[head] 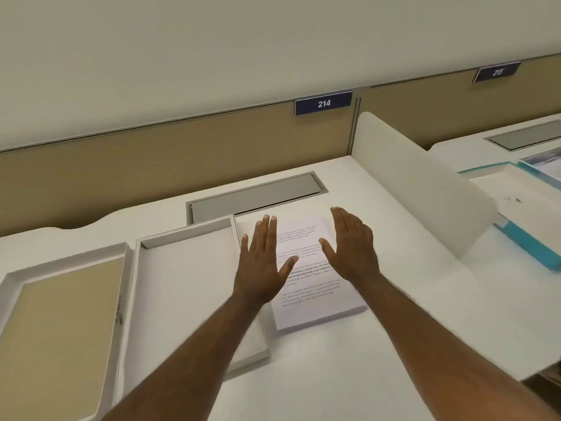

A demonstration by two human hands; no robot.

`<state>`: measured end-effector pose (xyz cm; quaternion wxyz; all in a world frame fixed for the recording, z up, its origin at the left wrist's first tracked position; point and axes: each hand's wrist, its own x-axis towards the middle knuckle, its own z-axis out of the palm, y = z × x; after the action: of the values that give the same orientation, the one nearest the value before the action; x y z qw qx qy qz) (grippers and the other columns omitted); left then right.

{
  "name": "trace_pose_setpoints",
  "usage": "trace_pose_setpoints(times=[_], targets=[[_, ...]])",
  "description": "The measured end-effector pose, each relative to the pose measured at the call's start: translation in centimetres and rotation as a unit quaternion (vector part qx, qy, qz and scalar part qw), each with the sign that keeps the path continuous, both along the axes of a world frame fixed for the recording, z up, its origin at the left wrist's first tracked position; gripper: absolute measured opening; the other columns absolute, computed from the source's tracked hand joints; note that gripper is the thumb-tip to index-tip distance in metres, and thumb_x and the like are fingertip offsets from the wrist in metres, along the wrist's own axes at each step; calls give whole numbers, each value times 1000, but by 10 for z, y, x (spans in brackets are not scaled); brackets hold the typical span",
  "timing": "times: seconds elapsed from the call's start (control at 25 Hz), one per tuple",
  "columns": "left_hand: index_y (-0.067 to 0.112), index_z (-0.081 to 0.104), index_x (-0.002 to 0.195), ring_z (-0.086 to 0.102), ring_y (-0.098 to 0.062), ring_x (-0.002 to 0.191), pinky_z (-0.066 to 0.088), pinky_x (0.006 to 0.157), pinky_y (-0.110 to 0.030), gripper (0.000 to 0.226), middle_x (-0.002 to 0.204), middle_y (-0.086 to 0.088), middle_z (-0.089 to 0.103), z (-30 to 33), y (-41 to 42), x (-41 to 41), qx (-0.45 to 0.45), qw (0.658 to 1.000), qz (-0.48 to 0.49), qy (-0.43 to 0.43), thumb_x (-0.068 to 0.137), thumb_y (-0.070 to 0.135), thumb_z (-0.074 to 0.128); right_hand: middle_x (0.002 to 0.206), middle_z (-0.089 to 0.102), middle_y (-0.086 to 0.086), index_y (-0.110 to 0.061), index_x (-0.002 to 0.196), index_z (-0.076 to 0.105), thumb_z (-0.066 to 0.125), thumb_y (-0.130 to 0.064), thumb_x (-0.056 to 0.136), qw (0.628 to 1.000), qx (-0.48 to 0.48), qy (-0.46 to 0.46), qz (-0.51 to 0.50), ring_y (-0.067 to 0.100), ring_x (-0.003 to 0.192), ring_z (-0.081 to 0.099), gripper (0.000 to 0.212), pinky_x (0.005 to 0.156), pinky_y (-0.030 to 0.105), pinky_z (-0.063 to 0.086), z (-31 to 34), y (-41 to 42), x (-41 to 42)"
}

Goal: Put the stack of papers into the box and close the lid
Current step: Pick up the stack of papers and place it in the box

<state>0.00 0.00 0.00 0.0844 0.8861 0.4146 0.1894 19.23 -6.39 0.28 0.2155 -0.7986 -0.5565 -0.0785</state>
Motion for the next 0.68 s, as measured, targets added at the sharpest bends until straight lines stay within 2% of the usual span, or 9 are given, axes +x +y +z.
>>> trace_pose_setpoints(times=[0.08, 0.16, 0.28, 0.36, 0.48, 0.68], targets=[[25, -8, 154, 0, -21, 154, 6, 124, -50, 85, 166, 0, -1, -11, 1, 13, -52, 998, 37, 14, 91, 64, 34, 146, 45, 10, -11, 144, 34, 58, -39, 87, 999, -18, 44, 0, 29, 129, 46, 68, 103, 46, 40, -12, 0, 12], [19, 5, 156, 11, -25, 153, 18, 122, -53, 84, 166, -3, 9, -25, 3, 18, -109, 991, 71, 16, 92, 59, 42, 146, 44, 10, -10, 144, 33, 58, -37, 87, 995, -64, 76, -4, 30, 127, 47, 67, 100, 45, 41, -30, -2, 20], [12, 21, 151, 33, -27, 144, 39, 111, -51, 80, 157, -8, 33, -39, 6, 30, -184, 978, 85, -41, 89, 48, 57, 148, 38, 10, -9, 144, 30, 57, -39, 89, 985, -115, 123, -22, 32, 128, 43, 68, 100, 46, 40, -50, 1, 34], [10, 26, 148, 38, -28, 139, 41, 109, -50, 82, 150, -9, 38, -45, 8, 38, -241, 959, 122, -86, 85, 42, 66, 149, 35, 10, -8, 145, 28, 56, -39, 89, 978, -139, 153, -27, 33, 128, 41, 69, 100, 46, 41, -57, 4, 40], [6, 23, 149, 38, -32, 139, 38, 111, -48, 89, 150, -13, 35, -56, 12, 48, -313, 922, 199, -115, 81, 37, 72, 146, 35, 12, -6, 144, 27, 57, -40, 89, 966, -165, 193, -36, 34, 125, 42, 71, 96, 47, 45, -65, 9, 43], [7, 35, 140, 47, -36, 130, 43, 107, -51, 79, 143, -14, 44, -69, 21, 55, -371, 865, 282, -187, 77, 32, 76, 141, 36, 16, -3, 141, 28, 65, -44, 84, 945, -186, 261, -57, 39, 125, 43, 79, 99, 47, 43, -76, 17, 40]])
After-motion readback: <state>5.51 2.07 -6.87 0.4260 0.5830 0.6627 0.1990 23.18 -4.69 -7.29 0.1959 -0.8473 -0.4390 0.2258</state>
